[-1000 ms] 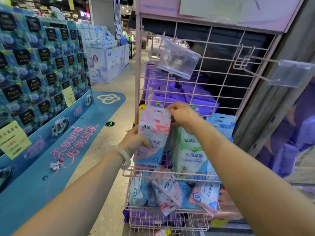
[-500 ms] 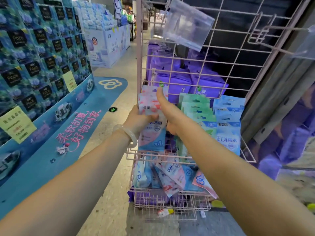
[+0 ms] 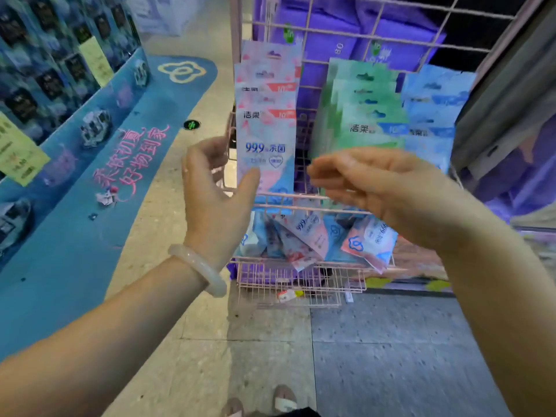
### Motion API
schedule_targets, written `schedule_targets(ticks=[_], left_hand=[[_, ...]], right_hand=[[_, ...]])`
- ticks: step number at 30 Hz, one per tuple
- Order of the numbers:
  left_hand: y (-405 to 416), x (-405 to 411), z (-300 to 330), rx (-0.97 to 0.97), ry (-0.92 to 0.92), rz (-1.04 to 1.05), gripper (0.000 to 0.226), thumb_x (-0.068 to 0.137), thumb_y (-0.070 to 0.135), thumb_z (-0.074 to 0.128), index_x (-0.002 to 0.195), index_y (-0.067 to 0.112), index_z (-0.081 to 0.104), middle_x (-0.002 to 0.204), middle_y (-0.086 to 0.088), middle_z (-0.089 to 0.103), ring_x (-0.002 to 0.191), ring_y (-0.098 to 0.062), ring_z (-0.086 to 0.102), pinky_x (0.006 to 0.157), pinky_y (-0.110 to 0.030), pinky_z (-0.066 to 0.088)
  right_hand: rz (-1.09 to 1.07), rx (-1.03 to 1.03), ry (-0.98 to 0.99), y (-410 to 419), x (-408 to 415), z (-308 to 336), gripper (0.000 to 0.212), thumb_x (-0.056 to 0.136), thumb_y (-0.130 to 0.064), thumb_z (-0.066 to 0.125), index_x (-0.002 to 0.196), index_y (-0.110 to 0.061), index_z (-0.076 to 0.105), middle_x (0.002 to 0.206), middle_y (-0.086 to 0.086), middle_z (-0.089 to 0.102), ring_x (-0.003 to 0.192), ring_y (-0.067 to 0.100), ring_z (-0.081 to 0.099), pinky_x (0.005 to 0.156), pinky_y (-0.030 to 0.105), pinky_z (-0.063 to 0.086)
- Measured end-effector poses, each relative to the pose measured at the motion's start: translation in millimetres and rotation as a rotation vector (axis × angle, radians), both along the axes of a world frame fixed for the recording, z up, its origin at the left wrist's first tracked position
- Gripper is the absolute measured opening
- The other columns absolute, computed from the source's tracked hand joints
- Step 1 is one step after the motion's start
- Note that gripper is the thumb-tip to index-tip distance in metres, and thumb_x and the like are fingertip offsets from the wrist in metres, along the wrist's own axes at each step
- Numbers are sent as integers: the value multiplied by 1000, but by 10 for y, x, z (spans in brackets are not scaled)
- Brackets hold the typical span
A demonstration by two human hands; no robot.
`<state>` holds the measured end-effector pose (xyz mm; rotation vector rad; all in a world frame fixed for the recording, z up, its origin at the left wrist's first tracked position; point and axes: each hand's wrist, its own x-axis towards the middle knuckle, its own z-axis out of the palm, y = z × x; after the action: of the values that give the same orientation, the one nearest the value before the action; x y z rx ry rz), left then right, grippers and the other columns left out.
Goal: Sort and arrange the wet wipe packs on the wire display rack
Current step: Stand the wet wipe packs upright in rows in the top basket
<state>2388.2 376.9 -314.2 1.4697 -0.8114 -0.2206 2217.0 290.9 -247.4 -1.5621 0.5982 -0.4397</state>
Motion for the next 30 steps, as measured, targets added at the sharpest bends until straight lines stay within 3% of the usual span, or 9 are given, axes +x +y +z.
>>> schedule_targets(ticks=[3, 6, 9, 11, 13, 17, 22, 26, 30], left_hand=[[271, -226, -354, -24, 90, 13, 36, 75, 13, 62, 97, 35, 44, 101, 10, 52, 89, -2, 52, 81, -12, 40], [302, -383, -731, 173, 137, -62, 39, 78, 3, 64, 94, 34, 46, 105, -2, 54, 91, -8, 52, 82, -13, 41], [166, -485, -994, 443, 302, -151, 31, 79, -3, 62, 97, 18, 48, 100, -2, 54, 86, -10, 53, 77, -15, 46], [63, -514, -1112, 507, 417, -149, 28, 80, -4, 61, 99, 12, 48, 87, 5, 54, 77, -6, 52, 60, -2, 43], [-13, -523, -1202, 560, 487, -145, 24, 80, -2, 61, 97, 10, 48, 82, 5, 54, 75, -7, 53, 59, -9, 46], [-63, -562, -1286, 616, 597, -159, 25, 77, 3, 66, 82, 20, 49, 83, -1, 60, 77, -18, 56, 70, -30, 45], [-86, -497, -1227, 537, 699, -132, 11, 82, 5, 61, 89, 12, 55, 108, -23, 66, 100, -34, 62, 93, -47, 49], [-121, -502, -1203, 606, 715, -168, 6, 84, 6, 59, 85, 12, 58, 101, -20, 67, 99, -33, 62, 96, -44, 47], [-124, -610, -1217, 628, 754, -212, 7, 83, 4, 59, 90, 6, 61, 83, -13, 62, 83, -26, 56, 77, -36, 45]], right_hand=[[95, 79, 250, 132, -321, -590, 21, 84, -32, 61, 91, -16, 72, 102, 8, 73, 95, 13, 69, 78, 21, 55], [-66, -122, 575, 27, -258, -1280, 21, 88, -14, 57, 104, 0, 64, 112, 28, 64, 88, 25, 62, 88, 38, 50], [-241, -373, 701, -246, 1, -1652, 52, 83, -25, 65, 128, -5, 49, 131, 17, 55, 117, 26, 53, 99, 31, 37], [-223, -544, 892, -438, 195, -1804, 68, 79, -41, 65, 133, -7, 41, 136, 18, 48, 124, 32, 45, 98, 31, 35], [-137, -630, 1073, -546, 348, -1884, 79, 76, -54, 62, 136, -8, 36, 142, 18, 41, 129, 34, 40, 104, 37, 34], [-74, -742, 1116, -583, 467, -1968, 74, 83, -55, 49, 139, -10, 32, 151, 19, 26, 138, 36, 24, 114, 42, 19], [-123, -560, 978, -641, 478, -1945, 50, 85, -50, 52, 127, -22, 50, 142, 5, 45, 132, 27, 35, 111, 35, 22], [16, -737, 1174, -583, 476, -1911, 88, 79, -58, 54, 144, -12, 17, 152, 19, 24, 137, 37, 27, 110, 45, 27], [52, -771, 1241, -618, 552, -1892, 79, 80, -58, 53, 142, -19, 25, 152, 13, 26, 138, 35, 26, 112, 49, 27]])
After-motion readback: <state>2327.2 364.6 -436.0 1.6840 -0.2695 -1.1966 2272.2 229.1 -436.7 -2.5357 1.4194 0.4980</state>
